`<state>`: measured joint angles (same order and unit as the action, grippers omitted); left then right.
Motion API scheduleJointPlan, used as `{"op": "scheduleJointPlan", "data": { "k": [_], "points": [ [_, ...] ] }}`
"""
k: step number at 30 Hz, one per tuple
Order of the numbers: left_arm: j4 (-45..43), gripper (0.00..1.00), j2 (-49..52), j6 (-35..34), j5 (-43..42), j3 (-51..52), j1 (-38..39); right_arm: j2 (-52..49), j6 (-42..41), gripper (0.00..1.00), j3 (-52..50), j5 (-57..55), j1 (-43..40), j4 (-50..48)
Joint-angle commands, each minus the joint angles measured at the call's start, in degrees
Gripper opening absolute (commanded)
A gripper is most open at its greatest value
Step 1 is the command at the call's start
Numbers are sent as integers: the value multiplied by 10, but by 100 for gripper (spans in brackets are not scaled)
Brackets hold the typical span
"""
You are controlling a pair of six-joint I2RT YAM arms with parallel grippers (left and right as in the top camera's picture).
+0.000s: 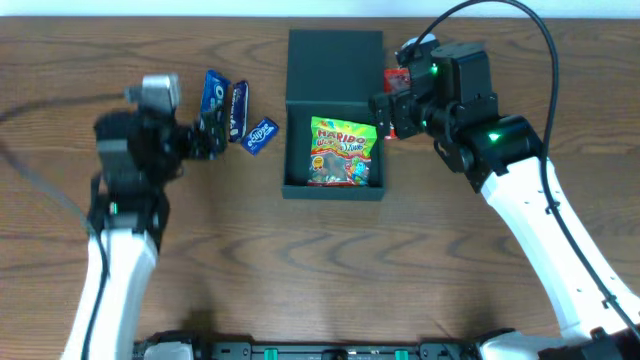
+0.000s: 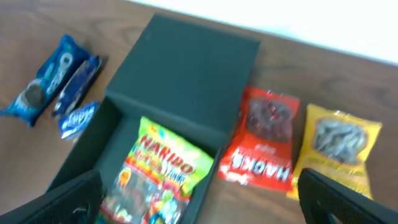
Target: Pack container
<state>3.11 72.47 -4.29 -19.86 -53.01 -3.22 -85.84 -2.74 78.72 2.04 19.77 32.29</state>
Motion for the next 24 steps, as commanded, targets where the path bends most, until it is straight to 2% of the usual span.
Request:
{"op": "scheduleJointPlan", "data": {
  "k": [1,5,10,15,24],
  "points": [
    [37,95,92,29,38,-94,-1,4,3,99,8,-33,-4,-19],
    [60,95,191,31,38,-178,-1,4,28,99,8,-35,-3,-39],
    [68,95,267,45,47,-226,-1,4,31,99,8,-35,-3,-40],
    [71,95,313,87,54,-234,-1,4,31,99,8,-35,-3,-31],
    [81,95,350,86,53,-232,-2,4,30,99,8,-35,-3,-23]
  ]
}}
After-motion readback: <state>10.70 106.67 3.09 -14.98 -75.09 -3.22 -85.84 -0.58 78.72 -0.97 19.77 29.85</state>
